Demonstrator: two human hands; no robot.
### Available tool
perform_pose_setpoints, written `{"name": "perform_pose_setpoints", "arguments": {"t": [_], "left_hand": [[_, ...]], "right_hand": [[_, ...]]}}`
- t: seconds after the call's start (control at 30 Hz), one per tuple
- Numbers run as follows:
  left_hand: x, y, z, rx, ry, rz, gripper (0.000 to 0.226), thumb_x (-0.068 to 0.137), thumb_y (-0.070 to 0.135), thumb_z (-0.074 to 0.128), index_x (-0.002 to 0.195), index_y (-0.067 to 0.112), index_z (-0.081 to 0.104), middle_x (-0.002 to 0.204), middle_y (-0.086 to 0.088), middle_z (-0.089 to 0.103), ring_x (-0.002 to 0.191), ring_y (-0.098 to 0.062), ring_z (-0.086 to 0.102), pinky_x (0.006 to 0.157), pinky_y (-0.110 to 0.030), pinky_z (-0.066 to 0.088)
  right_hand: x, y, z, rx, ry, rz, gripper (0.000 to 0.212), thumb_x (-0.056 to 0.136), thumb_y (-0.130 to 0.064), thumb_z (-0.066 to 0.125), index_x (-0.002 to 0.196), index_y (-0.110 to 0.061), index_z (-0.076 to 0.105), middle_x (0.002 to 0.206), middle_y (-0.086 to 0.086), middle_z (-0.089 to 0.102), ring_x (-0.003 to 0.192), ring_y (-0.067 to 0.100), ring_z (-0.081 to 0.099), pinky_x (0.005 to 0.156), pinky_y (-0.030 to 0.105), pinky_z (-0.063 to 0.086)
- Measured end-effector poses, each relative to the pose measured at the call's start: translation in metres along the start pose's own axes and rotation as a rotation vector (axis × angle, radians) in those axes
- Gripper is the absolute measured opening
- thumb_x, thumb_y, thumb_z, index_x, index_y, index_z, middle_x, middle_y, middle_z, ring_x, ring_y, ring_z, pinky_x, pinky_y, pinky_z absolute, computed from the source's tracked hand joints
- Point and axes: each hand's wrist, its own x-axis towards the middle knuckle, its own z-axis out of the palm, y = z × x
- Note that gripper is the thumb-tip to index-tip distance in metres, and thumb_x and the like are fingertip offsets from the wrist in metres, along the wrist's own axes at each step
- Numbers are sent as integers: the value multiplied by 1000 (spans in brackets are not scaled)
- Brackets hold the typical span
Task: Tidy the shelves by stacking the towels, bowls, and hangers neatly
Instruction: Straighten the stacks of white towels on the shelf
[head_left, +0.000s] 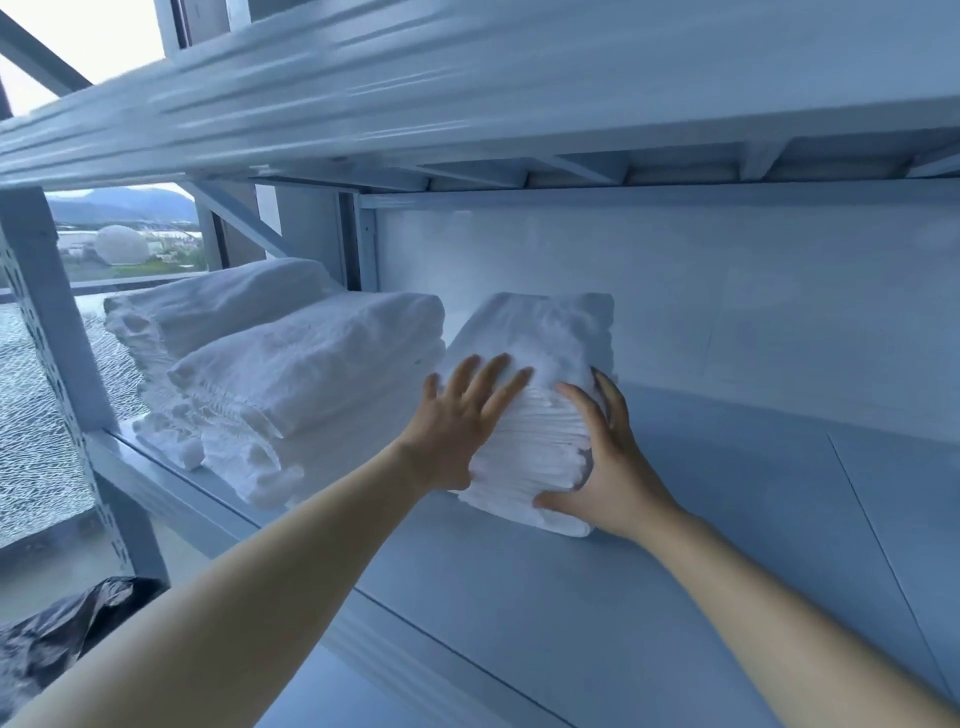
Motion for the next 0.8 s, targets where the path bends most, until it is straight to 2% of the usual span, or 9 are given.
{"name": "perform_pose_setpoints", "arguments": {"t": [0.07, 0.17, 0.3, 0.47, 0.67, 0.8], "left_hand": [[-1, 2, 3, 3, 25, -14, 143, 62, 41, 79, 126, 25, -48, 154, -6, -11, 140, -32, 6, 102, -50, 30], [-5, 6, 9, -24, 53, -40, 140, 63, 41, 78, 128, 27, -46, 154, -5, -3, 139, -30, 11, 102, -48, 31], [-11, 8, 12, -92, 67, -47, 130, 61, 33, 81, 144, 27, -19, 155, -4, 10, 138, -30, 18, 101, -49, 32], [-19, 4, 8, -132, 122, -8, 122, 54, 16, 81, 147, 27, 3, 151, -7, 26, 133, -33, 30, 92, -48, 40], [-37, -9, 5, -210, 159, 42, 119, 53, 6, 75, 142, 28, 1, 149, -6, 28, 131, -33, 32, 90, -46, 42], [-53, -13, 2, -225, 176, 61, 117, 56, 8, 75, 142, 29, -1, 150, -5, 25, 133, -32, 29, 93, -47, 40]], "right_hand": [[-2, 0, 7, 20, 44, -3, 104, 51, -33, 84, 128, -61, 18, 146, -26, -9, 128, -5, 25, 81, 5, 39], [-6, -3, 14, 22, 107, -3, 97, 55, -26, 80, 129, -52, 25, 149, -19, -4, 132, 8, 28, 85, 21, 48], [-10, -9, 18, 6, 146, 10, 90, 58, -20, 77, 131, -43, 28, 149, -17, -1, 133, 18, 29, 88, 34, 50], [-17, -18, 18, -12, 167, 19, 89, 59, -18, 77, 132, -38, 31, 148, -13, 3, 133, 17, 28, 89, 32, 48], [-27, -38, 23, -45, 176, 29, 90, 58, -19, 77, 131, -41, 30, 146, -15, 5, 127, 13, 33, 83, 19, 43], [-38, -54, 27, -65, 190, 28, 89, 58, -18, 77, 133, -35, 33, 145, -12, 7, 128, 12, 31, 86, 20, 43]]}}
